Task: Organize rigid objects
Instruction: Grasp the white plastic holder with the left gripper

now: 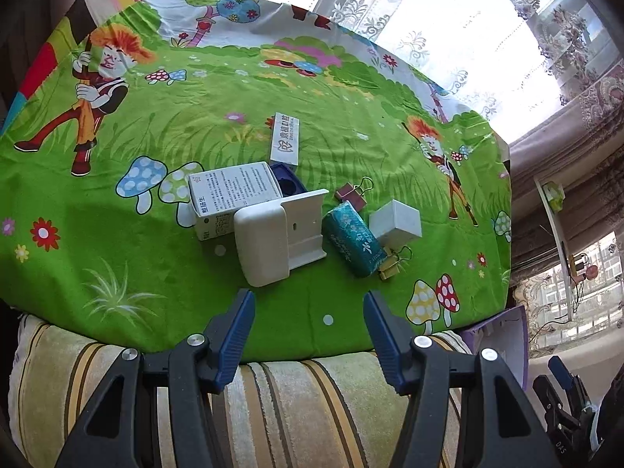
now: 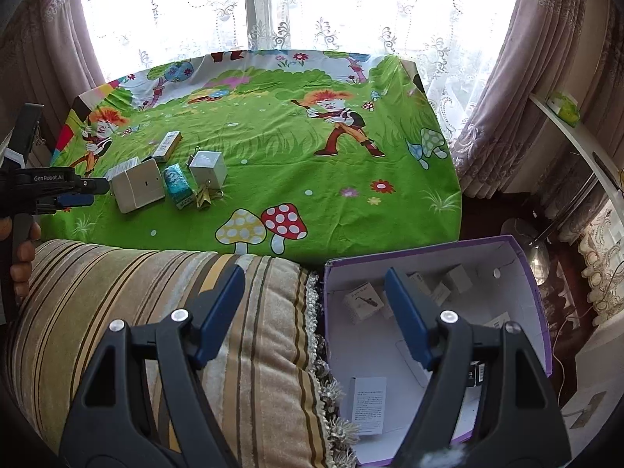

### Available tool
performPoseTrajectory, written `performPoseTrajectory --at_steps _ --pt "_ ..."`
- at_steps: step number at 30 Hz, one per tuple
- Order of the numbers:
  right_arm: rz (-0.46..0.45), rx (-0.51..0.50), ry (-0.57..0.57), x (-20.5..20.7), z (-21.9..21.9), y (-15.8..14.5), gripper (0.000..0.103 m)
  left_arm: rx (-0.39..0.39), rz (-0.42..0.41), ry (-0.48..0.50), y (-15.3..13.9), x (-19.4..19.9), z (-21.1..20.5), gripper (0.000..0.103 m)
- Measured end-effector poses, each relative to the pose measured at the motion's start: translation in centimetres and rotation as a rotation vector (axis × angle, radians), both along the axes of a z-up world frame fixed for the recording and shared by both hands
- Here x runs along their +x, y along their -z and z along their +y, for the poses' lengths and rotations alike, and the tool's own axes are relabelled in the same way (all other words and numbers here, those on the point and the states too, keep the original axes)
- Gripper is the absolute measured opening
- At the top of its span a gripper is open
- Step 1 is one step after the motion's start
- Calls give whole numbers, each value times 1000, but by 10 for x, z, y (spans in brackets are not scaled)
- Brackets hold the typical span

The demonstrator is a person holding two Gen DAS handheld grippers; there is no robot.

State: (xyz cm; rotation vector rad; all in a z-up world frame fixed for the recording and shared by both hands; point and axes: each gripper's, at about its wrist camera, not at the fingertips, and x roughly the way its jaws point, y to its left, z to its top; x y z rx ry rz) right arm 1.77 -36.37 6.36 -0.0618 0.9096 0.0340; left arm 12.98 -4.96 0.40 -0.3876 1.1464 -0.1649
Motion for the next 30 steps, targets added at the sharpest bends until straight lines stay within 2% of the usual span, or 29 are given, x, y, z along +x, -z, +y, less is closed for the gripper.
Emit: performPoseTrajectory --at_steps 9,14,22,26,30 --pt "4 14 -123 30 42 -2 77 -14 144 -121 32 33 11 59" --pt "33 20 -190 49 62 5 77 34 175 -138 45 47 5 59" --pt "97 31 -282 78 91 23 77 31 189 -150 60 56 6 58" --pt "115 17 -320 91 107 33 77 18 170 -148 60 59 9 41" --pt "138 14 -363 102 122 43 77 1 153 -143 63 58 9 41"
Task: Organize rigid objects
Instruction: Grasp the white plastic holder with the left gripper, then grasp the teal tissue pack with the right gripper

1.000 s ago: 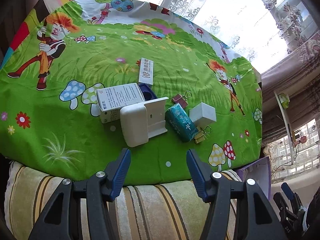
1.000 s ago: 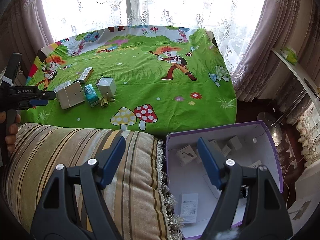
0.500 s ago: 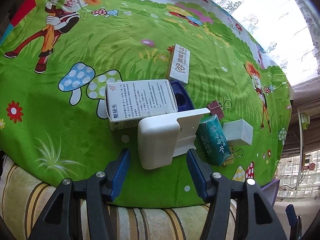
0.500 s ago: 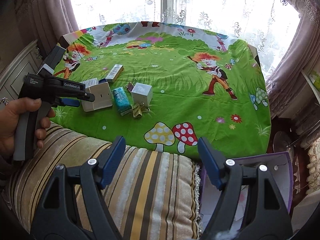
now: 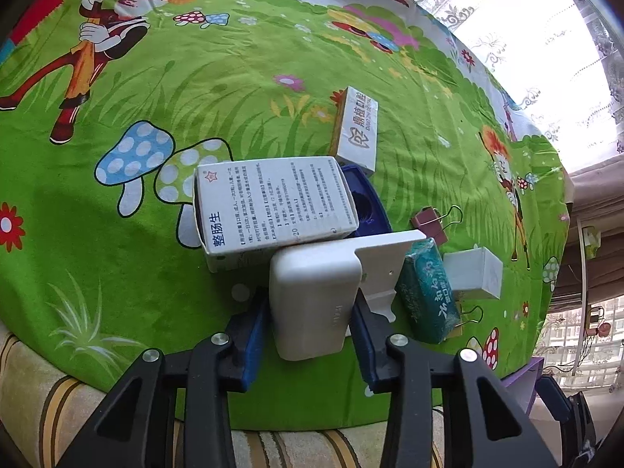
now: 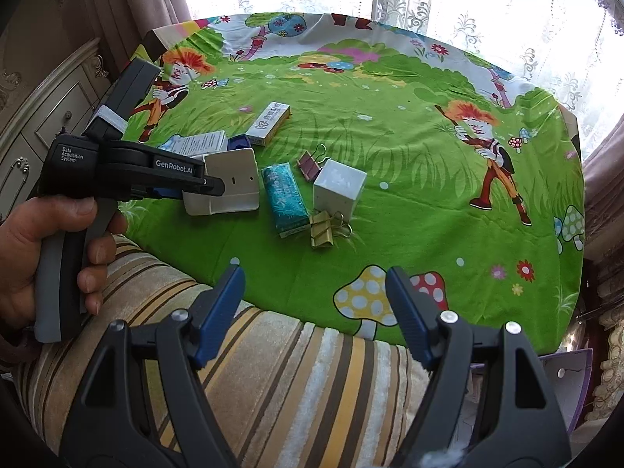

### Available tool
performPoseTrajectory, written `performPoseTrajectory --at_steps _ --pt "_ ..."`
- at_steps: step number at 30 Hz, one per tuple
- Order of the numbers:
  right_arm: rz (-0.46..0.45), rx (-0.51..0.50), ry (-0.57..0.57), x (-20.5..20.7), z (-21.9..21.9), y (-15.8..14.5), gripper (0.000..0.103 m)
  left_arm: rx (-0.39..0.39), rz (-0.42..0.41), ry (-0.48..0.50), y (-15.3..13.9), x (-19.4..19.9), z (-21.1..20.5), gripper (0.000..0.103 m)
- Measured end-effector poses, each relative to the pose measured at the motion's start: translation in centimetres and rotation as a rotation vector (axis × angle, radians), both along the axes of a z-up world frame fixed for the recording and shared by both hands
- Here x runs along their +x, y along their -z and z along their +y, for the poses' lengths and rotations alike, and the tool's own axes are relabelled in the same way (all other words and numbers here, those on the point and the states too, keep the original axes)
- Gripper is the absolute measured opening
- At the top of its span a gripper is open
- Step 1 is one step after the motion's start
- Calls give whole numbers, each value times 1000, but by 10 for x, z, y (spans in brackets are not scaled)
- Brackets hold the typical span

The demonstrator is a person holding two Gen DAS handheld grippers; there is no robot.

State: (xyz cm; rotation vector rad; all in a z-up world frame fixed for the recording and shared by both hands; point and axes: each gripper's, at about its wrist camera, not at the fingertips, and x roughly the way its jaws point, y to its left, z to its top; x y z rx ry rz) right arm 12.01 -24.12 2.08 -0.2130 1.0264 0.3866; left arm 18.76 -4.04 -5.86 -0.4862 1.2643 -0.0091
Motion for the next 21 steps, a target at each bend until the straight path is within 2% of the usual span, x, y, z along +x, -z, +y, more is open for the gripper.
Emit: performPoseTrajectory --at_steps 7,12,16,21 --pt "41 14 -62 25 22 19 77 -56 -53 17 -6 -13 2 40" --pt "59 15 -94 42 34 29 77 -134 -168 -10 -25 -27 14 40" --pt "74 -2 -111 54 44 38 77 -128 -252 -43 -41 -31 25 40" --pt "94 -23 -128 65 54 50 72 -112 -317 -68 -51 -31 35 40"
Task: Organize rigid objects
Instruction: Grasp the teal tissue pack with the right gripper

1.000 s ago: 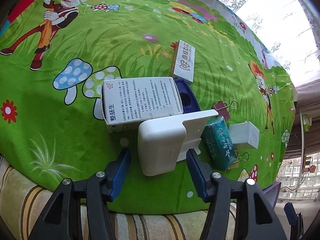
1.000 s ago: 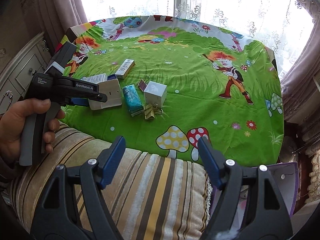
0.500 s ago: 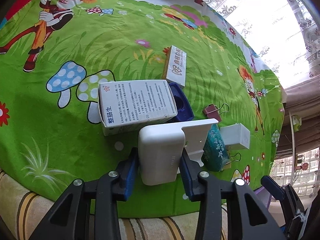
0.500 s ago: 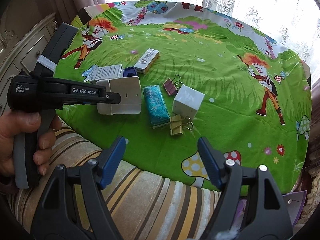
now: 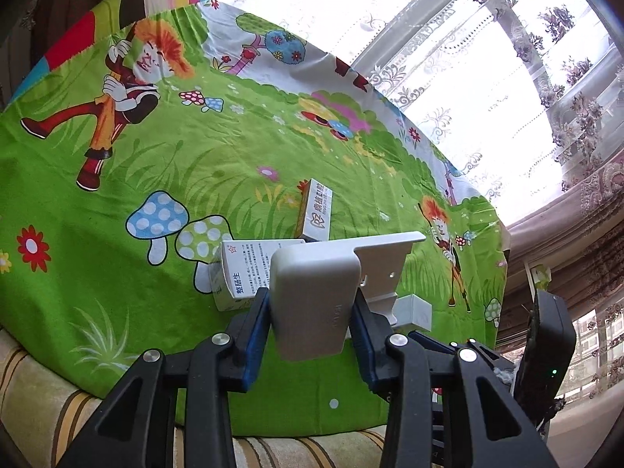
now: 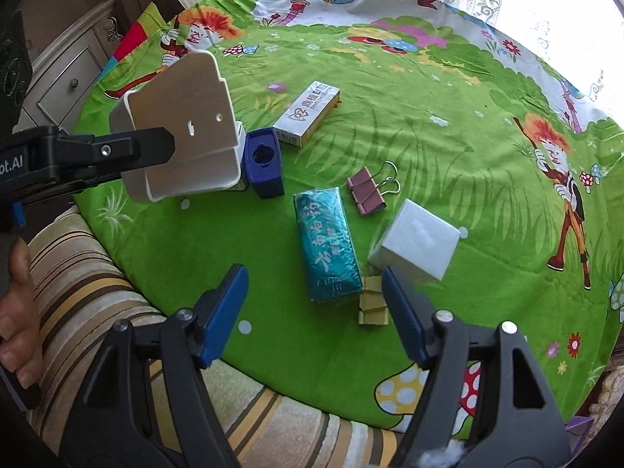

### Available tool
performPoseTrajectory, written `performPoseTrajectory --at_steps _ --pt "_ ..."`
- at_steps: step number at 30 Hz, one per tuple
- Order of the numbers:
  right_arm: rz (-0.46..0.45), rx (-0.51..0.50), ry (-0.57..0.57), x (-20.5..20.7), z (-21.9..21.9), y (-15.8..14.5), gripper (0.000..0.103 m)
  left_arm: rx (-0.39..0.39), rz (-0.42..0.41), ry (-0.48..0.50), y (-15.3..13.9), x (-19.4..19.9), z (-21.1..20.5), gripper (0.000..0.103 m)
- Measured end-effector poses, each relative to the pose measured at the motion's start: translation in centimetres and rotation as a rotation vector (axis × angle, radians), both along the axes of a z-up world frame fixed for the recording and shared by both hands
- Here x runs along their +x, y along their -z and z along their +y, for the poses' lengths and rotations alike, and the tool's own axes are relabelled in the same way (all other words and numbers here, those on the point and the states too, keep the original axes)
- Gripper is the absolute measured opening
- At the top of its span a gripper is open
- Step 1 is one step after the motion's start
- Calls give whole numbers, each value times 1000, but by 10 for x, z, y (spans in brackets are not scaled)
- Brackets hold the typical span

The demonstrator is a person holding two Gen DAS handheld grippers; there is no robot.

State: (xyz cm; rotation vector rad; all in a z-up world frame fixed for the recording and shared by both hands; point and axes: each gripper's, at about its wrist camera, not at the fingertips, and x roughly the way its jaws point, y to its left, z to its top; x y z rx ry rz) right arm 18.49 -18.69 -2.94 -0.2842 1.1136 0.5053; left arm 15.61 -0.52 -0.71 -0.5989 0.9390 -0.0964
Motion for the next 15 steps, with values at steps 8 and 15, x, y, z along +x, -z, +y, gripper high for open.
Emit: performPoseTrajectory --at_steps 8,15 --pt "28 -30 -15 14 16 14 58 4 -11 -8 6 1 5 40" --pt "41 -35 8 20 17 20 37 10 -19 -17 7 -2 6 40"
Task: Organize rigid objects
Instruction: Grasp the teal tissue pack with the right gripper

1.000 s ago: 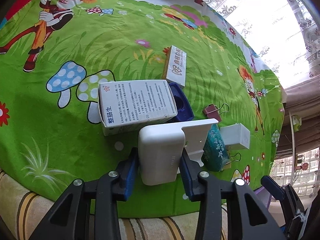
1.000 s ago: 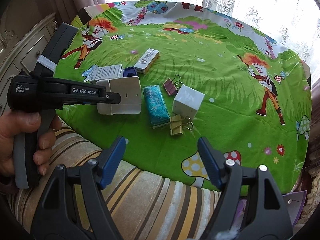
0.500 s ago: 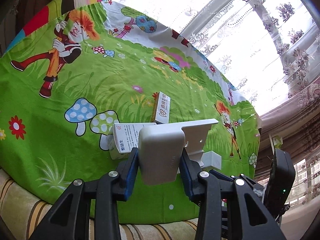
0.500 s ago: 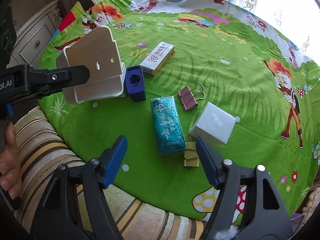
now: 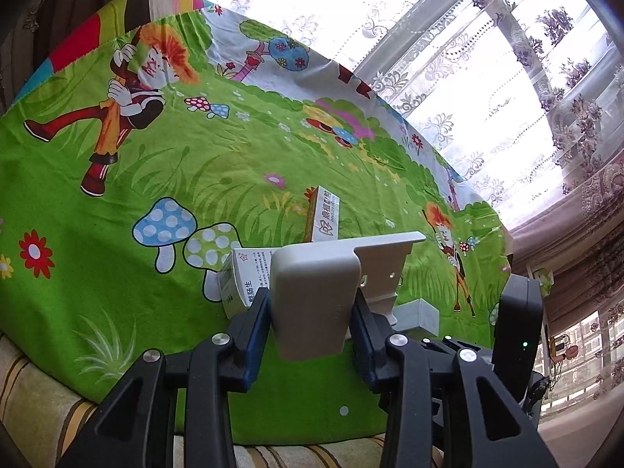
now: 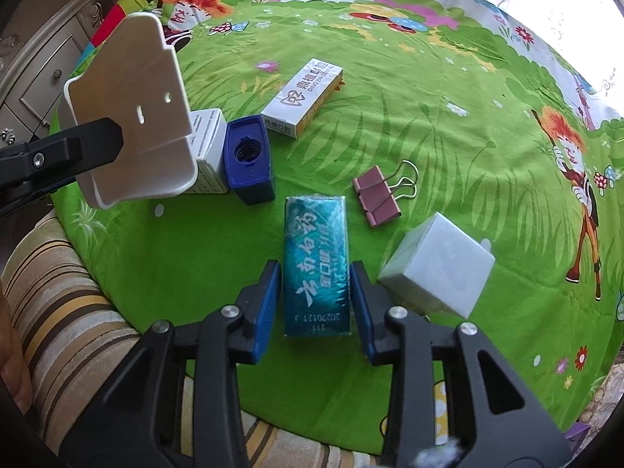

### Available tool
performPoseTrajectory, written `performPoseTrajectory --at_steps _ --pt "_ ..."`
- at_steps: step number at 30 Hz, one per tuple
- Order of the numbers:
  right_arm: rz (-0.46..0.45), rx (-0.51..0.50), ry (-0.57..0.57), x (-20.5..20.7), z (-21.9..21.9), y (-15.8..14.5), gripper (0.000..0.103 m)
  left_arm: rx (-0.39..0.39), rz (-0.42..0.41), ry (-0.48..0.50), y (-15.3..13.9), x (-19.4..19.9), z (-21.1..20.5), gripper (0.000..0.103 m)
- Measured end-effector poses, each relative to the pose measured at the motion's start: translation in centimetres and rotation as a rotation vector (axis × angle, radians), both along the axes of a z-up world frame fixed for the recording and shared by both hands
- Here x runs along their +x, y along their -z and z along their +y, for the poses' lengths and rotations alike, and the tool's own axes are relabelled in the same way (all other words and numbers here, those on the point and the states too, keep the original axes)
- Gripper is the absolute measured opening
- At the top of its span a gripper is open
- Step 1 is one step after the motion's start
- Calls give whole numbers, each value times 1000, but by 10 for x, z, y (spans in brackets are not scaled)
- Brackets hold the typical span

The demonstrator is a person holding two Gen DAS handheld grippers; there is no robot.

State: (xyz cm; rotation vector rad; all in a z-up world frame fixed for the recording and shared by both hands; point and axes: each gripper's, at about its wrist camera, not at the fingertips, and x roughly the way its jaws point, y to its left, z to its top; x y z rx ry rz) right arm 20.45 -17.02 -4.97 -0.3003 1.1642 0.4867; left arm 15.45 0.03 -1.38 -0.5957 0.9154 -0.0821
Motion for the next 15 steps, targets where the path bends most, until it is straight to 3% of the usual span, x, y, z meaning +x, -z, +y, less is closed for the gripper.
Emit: performPoseTrajectory --at_steps 15 --pt "-76 103 100 -45 -37 -45 37 30 -40 22 -13 -11 -13 40"
